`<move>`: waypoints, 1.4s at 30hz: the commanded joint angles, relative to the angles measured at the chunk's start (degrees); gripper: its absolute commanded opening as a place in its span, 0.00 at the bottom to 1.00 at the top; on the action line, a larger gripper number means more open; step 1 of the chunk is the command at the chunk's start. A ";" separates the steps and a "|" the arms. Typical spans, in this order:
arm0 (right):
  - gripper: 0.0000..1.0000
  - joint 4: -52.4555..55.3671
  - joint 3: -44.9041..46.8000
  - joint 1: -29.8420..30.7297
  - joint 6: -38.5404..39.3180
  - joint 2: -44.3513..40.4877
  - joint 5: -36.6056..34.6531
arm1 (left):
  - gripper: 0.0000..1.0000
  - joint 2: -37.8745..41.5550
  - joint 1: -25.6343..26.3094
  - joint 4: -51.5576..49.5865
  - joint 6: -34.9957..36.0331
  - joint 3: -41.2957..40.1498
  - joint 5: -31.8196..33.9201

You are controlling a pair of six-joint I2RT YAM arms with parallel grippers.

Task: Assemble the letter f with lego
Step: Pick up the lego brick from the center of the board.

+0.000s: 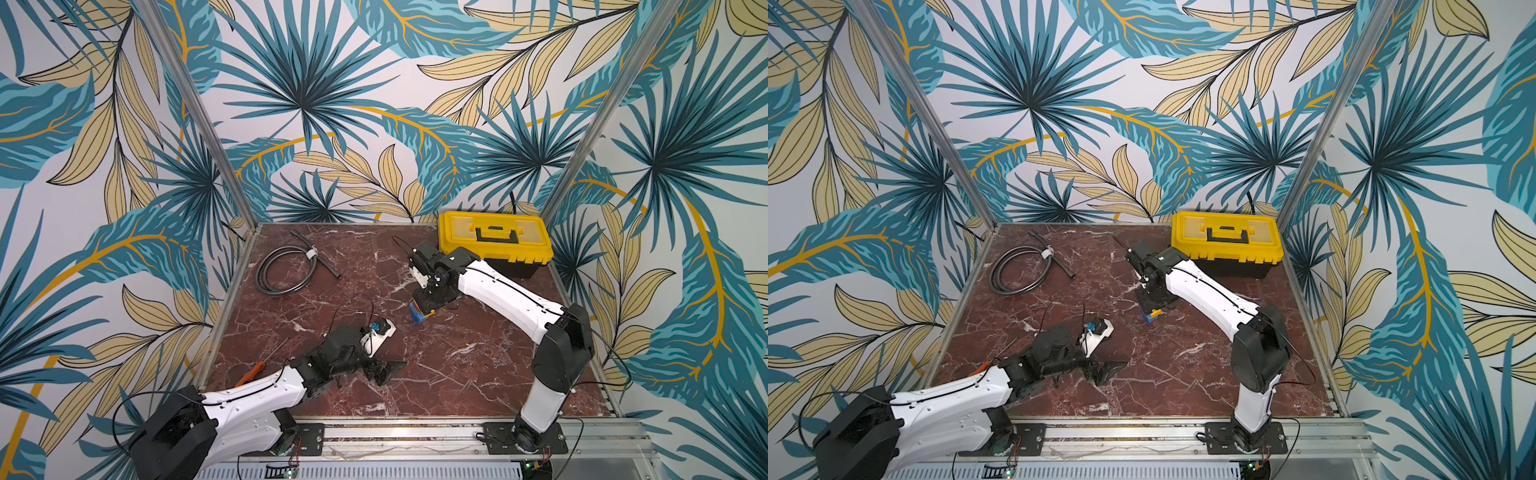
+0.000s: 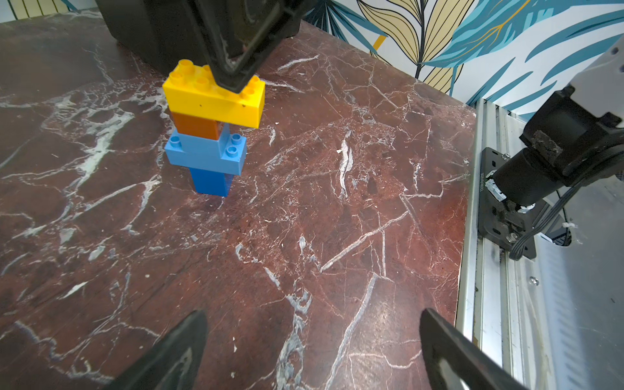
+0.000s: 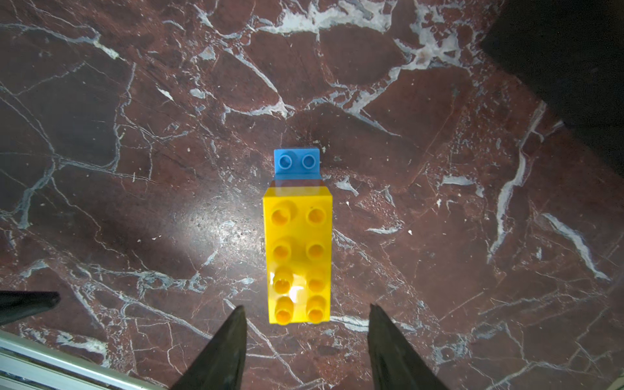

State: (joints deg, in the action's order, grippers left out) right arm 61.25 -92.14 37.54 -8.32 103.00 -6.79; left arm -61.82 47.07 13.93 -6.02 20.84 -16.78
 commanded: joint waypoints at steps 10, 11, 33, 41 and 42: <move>0.50 -4.22 2.92 0.11 -0.06 1.01 0.86 | 0.99 -0.29 0.13 0.49 -1.26 1.84 -0.62; 0.50 -4.21 2.92 0.12 -0.10 1.19 0.81 | 0.99 -0.31 0.13 0.48 -1.25 1.84 -0.59; 0.46 -2.79 2.65 -0.21 -0.08 3.48 0.68 | 1.00 -0.41 0.13 0.48 -1.58 1.48 -0.80; 0.39 -2.44 2.49 -0.66 -0.12 3.95 1.25 | 0.99 -0.23 0.18 0.48 -1.64 1.40 -0.80; 0.37 -2.23 2.34 -0.74 -0.09 4.05 1.33 | 0.99 -0.24 0.13 0.48 -1.65 1.42 -0.80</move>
State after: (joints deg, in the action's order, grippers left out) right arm 57.34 -90.37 37.08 -8.34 105.91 -5.91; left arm -62.06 47.07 13.93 -7.31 20.84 -16.95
